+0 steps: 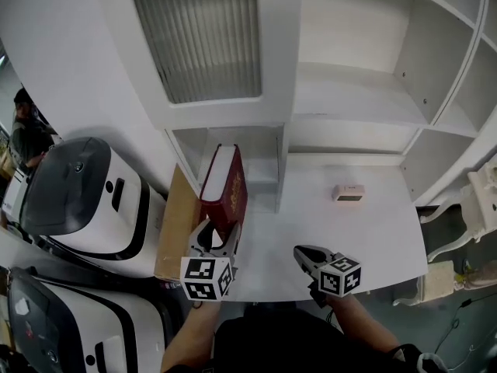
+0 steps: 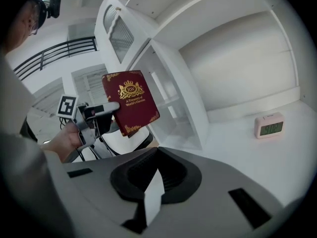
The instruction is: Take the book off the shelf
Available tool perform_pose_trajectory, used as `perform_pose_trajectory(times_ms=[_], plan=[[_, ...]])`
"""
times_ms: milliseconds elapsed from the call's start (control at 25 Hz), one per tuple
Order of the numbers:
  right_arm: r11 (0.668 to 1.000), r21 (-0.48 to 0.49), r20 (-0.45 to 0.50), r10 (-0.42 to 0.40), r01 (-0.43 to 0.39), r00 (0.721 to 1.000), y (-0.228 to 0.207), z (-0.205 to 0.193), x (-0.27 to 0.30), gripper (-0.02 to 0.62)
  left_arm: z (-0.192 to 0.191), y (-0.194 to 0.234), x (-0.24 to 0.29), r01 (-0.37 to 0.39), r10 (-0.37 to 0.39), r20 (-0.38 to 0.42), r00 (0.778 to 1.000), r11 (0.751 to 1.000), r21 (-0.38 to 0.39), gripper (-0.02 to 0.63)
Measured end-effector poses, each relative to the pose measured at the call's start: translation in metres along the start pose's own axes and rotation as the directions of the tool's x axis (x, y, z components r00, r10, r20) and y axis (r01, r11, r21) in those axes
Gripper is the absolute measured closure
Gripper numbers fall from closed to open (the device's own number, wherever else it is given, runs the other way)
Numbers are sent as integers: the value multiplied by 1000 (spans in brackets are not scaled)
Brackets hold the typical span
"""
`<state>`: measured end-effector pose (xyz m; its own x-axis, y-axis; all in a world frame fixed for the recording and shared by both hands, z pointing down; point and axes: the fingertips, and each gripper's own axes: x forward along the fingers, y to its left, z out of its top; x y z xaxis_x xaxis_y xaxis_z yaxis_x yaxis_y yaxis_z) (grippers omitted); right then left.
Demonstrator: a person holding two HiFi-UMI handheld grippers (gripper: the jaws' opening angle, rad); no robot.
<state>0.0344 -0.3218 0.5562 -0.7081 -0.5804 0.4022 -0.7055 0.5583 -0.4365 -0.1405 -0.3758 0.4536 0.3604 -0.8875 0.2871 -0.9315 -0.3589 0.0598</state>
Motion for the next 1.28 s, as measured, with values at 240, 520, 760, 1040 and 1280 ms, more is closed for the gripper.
perform_pose_trajectory(times_ms=[240, 520, 760, 1040, 1280], plan=[[1000, -26, -17, 5, -6, 1000, 34, -6, 15, 581, -37, -5, -13, 70, -71, -53, 996, 997, -28, 383], [998, -12, -29, -57, 56, 998, 54, -25, 7, 581, -63, -6, -21, 147, -149, -59, 987, 988, -41, 387], [993, 37, -3, -113, 113, 994, 57, -38, -17, 581, -87, -23, -19, 207, -210, -99, 973, 978, -39, 391], [996, 23, 38, -84, 84, 996, 49, -29, -27, 581, -81, -33, -19, 174, -176, -85, 981, 984, -35, 393], [996, -13, 102, -82, 84, 991, 16, 2, -66, 581, -41, -61, -8, 148, -148, -10, 989, 989, -10, 393]])
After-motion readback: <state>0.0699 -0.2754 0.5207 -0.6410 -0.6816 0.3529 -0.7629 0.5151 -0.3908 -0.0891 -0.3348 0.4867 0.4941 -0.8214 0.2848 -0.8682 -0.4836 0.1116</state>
